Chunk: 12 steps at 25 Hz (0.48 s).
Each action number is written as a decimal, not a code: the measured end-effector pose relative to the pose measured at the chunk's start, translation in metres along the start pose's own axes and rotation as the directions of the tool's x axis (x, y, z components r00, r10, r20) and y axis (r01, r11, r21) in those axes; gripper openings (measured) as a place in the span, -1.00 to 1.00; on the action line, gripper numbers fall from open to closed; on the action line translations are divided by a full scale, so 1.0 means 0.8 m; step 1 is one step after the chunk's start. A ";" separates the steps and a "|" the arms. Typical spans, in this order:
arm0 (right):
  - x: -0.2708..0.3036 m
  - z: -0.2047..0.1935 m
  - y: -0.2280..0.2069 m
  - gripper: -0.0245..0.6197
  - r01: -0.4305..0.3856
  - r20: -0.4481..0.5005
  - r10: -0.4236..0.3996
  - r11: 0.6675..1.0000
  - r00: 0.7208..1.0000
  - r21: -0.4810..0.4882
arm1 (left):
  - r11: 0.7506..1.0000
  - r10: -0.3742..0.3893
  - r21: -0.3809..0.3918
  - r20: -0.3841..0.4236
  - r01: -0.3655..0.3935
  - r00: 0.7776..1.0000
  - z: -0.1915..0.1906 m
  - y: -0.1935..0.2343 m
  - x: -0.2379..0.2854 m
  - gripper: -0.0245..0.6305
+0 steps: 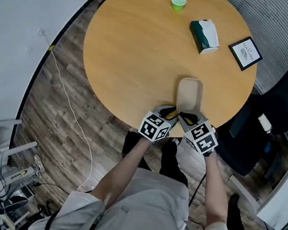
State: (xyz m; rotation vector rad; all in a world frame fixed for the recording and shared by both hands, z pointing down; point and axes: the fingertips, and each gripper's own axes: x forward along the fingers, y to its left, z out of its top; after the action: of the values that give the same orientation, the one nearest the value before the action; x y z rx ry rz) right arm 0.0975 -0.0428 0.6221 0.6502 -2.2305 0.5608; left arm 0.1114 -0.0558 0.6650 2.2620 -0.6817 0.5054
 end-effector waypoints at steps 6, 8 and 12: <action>-0.004 0.003 0.006 -0.87 0.016 -0.042 -0.018 0.999 0.999 -0.036 | 0.999 0.020 -0.042 -0.036 -0.022 0.999 -0.008 0.009 0.004 -0.44; -0.006 0.003 0.005 -0.87 0.032 -0.058 -0.036 0.998 0.998 -0.055 | 0.999 0.022 -0.046 -0.044 -0.024 0.999 -0.009 0.011 0.004 -0.44; -0.013 0.012 0.004 -0.87 0.065 -0.073 -0.072 0.993 0.995 -0.097 | 0.999 0.025 -0.046 -0.061 -0.028 0.998 -0.007 0.014 0.004 -0.44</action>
State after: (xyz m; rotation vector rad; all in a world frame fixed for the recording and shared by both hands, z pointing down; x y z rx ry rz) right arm 0.0970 -0.0432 0.6072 0.6439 -2.1408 0.4353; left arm 0.1063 -0.0598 0.6766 2.1873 -0.6869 0.5629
